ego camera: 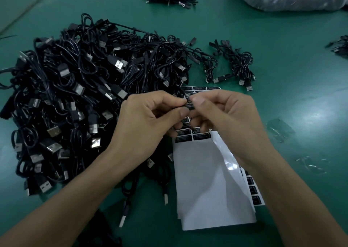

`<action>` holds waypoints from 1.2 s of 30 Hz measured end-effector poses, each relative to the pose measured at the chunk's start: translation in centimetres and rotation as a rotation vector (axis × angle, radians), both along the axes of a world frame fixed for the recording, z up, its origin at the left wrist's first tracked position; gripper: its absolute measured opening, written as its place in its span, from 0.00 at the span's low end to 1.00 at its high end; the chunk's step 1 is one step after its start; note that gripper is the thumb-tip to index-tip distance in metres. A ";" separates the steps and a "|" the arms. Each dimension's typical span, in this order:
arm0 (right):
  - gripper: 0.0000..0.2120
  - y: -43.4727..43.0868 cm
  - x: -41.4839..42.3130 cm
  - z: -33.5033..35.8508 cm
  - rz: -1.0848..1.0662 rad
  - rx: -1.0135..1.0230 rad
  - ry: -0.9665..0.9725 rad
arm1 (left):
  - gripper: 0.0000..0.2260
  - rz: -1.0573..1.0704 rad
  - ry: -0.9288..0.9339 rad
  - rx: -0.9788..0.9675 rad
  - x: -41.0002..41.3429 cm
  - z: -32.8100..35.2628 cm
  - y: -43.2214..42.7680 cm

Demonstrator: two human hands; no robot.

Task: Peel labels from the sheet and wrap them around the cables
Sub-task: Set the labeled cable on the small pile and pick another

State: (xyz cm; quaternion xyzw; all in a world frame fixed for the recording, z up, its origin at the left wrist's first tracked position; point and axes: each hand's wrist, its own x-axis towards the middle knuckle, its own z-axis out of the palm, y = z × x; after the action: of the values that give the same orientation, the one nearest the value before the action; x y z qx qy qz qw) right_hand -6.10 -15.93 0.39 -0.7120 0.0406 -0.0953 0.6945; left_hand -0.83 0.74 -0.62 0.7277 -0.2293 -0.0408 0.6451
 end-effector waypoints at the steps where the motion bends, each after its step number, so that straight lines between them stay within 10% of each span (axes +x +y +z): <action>1: 0.04 0.0 0.0 -0.1 -0.004 -0.017 -0.005 | 0.03 -0.009 0.007 -0.003 0.0 0.1 0.0; 16: 0.07 1.0 0.0 -0.5 0.006 0.186 0.067 | 0.03 0.093 0.273 -0.053 0.8 1.9 0.7; 29: 0.11 5.4 -1.7 -0.4 0.204 -0.618 0.088 | 0.04 0.282 0.260 -0.262 0.0 2.6 0.1; 36: 0.14 5.7 -1.8 -0.9 0.104 -0.560 0.022 | 0.03 0.302 0.272 -0.367 0.1 2.5 0.3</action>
State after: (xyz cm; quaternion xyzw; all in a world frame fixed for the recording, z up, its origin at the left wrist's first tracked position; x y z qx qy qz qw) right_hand -7.87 -10.23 -0.50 -0.8782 -0.0165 -0.0592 0.4743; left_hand -0.72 1.06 1.84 0.6124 -0.0331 0.0007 0.7899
